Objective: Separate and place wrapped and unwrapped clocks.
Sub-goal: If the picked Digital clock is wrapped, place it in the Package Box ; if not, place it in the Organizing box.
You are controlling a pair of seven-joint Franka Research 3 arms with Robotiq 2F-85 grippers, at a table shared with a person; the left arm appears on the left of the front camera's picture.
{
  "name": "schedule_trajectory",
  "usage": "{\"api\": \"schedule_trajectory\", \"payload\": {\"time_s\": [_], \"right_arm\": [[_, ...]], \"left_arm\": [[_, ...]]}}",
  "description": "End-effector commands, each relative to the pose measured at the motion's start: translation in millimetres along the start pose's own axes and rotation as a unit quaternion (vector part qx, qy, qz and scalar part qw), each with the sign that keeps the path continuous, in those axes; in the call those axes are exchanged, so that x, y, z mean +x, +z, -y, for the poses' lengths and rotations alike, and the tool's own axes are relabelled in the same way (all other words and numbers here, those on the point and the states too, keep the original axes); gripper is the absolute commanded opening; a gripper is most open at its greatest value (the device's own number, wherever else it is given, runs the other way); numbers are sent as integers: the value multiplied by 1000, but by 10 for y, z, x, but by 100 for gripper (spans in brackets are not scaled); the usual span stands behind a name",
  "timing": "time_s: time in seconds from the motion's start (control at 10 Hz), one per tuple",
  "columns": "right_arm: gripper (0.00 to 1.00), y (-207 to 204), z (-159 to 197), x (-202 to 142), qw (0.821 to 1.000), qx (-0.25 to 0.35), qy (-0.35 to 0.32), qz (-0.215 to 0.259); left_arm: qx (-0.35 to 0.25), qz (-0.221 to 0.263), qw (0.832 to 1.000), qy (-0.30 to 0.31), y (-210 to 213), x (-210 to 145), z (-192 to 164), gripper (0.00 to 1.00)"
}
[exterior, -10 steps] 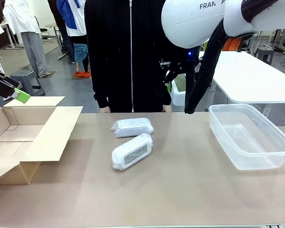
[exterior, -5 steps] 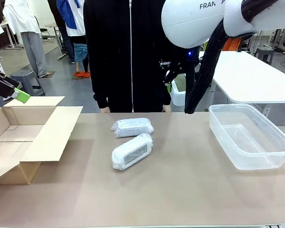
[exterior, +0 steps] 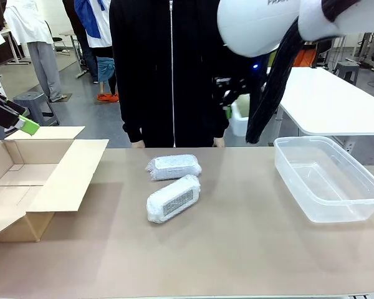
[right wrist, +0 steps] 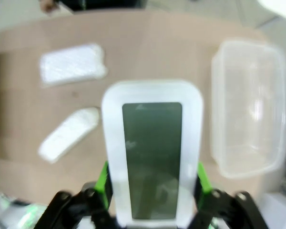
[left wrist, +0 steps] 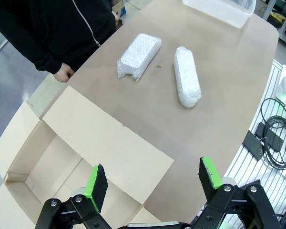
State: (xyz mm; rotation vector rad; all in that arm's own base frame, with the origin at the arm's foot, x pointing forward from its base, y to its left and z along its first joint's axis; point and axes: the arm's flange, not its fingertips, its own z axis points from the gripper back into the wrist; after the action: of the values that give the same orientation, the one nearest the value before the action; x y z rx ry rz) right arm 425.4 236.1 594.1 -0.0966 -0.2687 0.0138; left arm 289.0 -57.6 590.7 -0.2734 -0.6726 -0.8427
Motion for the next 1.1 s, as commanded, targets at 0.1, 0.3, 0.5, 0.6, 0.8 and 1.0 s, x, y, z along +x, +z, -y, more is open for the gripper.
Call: {"api": "schedule_trajectory", "payload": {"time_s": [0.1, 0.3, 0.5, 0.6, 0.8, 1.0], "right_arm": [[78, 43, 1073, 268, 997, 5, -23, -79], [78, -410, 1648, 345, 995, 24, -73, -64], [78, -943, 2078, 326, 992, 26, -107, -62], [78, -1152, 2198, 315, 991, 18, -117, -64], [78, -1557, 2309, 251, 988, 31, -124, -83], [78, -1968, 2358, 289, 983, 31, -147, -101]], "left_arm": [[0, 1, 1000, 0, -2, -2, -3, 100], [0, 1, 1000, 0, -2, -2, -3, 100], [0, 1, 1000, 0, -2, -2, -3, 100], [0, 1, 1000, 0, -2, -2, -3, 100], [0, 1, 1000, 0, -2, -2, -3, 100], [0, 1, 1000, 0, -2, -2, -3, 100]]}}
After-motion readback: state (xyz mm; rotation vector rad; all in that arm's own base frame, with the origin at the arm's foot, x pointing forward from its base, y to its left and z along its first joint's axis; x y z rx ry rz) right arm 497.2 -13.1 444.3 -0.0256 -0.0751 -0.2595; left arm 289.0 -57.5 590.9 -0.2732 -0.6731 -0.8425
